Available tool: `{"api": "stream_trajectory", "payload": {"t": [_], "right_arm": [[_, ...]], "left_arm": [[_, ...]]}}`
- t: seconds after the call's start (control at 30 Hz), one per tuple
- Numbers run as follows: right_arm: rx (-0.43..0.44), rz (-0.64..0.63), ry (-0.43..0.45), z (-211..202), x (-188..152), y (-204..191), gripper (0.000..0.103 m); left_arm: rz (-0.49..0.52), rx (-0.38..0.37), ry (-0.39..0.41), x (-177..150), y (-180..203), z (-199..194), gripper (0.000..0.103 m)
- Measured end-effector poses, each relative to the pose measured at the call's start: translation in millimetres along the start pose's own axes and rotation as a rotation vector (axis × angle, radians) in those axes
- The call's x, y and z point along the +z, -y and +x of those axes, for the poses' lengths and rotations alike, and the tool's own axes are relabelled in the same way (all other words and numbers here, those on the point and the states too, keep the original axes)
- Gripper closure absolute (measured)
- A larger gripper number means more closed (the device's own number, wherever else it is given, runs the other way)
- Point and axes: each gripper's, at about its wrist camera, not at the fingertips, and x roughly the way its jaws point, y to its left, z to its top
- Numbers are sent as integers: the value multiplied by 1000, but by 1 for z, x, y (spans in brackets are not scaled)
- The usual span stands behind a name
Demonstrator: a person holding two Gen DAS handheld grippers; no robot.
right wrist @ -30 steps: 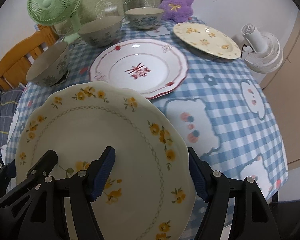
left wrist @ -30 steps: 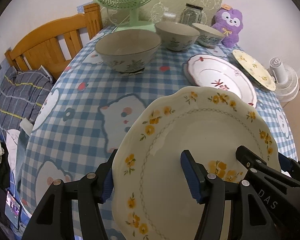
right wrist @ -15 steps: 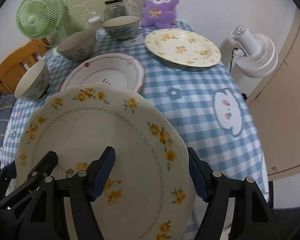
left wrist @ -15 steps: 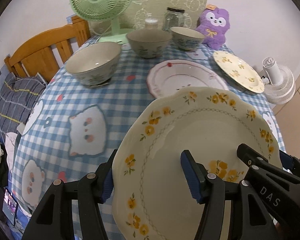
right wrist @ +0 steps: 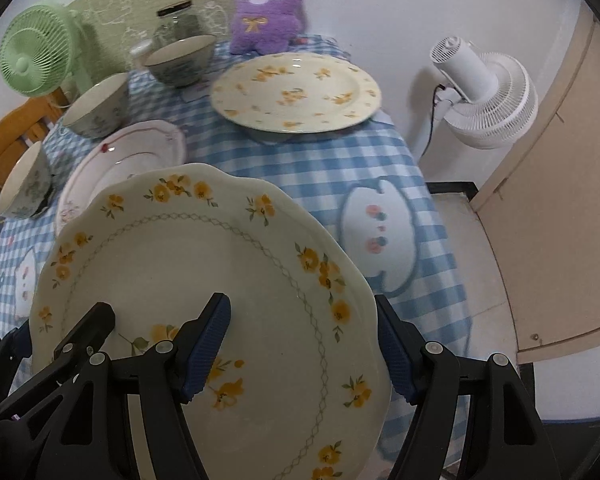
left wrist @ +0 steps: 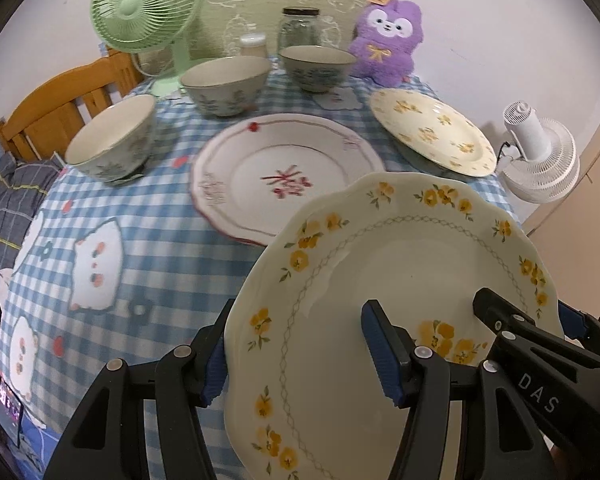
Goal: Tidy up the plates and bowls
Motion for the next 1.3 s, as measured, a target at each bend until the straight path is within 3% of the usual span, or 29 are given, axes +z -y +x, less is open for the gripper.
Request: {"api": "stream_trajectory", "payload": {"t": [0.53, 0.8, 1.2, 1.3], "right_arm": [[14, -6, -57, 37, 9, 40, 29], [30, -12, -75, 50, 10, 37, 29], [58, 3, -72, 53, 12, 38, 25], [38, 11, -79, 53, 13, 41, 25]], "left_arm": [[-36, 20, -71, 2, 47, 35, 42], [-49, 54, -97, 2, 47, 46, 41], [-49, 32, -117, 5, 44, 49, 41], [-19, 38, -96, 5, 47, 44, 37]]}}
